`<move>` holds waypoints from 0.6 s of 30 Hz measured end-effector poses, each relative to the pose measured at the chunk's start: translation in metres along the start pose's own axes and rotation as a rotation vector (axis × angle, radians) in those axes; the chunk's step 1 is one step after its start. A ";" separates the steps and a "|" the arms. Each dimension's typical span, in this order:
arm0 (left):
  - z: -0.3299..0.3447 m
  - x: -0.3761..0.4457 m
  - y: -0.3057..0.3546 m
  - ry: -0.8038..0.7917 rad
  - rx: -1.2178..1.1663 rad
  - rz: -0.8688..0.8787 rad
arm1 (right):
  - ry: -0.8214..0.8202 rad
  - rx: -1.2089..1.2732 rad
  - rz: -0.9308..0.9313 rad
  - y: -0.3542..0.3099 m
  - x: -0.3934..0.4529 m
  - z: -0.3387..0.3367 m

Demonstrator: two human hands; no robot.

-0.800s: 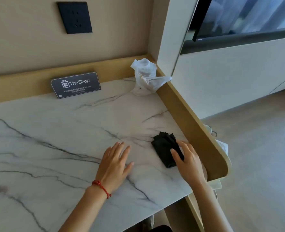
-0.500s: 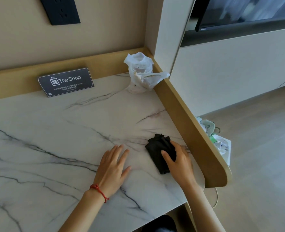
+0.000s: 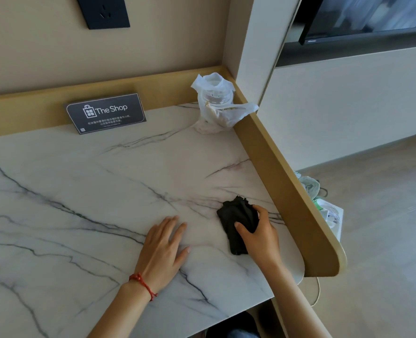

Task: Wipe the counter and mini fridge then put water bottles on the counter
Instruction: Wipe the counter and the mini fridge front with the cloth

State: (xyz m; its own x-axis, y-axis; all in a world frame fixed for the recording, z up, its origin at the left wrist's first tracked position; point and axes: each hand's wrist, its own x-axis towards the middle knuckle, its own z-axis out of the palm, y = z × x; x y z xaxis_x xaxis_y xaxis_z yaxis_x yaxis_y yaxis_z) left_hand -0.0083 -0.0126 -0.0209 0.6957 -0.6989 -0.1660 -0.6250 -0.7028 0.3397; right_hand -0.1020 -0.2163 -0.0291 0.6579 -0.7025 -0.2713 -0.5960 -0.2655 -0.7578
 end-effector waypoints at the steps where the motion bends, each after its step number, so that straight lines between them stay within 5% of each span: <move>1: -0.001 -0.003 -0.001 0.001 -0.004 0.000 | 0.000 0.004 0.000 0.000 -0.001 0.000; 18: -0.007 -0.066 -0.039 0.029 -0.059 0.060 | 0.115 0.244 0.132 0.009 -0.084 0.018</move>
State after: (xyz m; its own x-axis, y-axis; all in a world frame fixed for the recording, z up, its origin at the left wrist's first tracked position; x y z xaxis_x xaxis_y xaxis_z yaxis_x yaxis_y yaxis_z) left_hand -0.0269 0.0616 -0.0167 0.6683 -0.7345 -0.1175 -0.6444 -0.6506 0.4019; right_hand -0.1550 -0.1478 -0.0239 0.5169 -0.7946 -0.3184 -0.5357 -0.0101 -0.8444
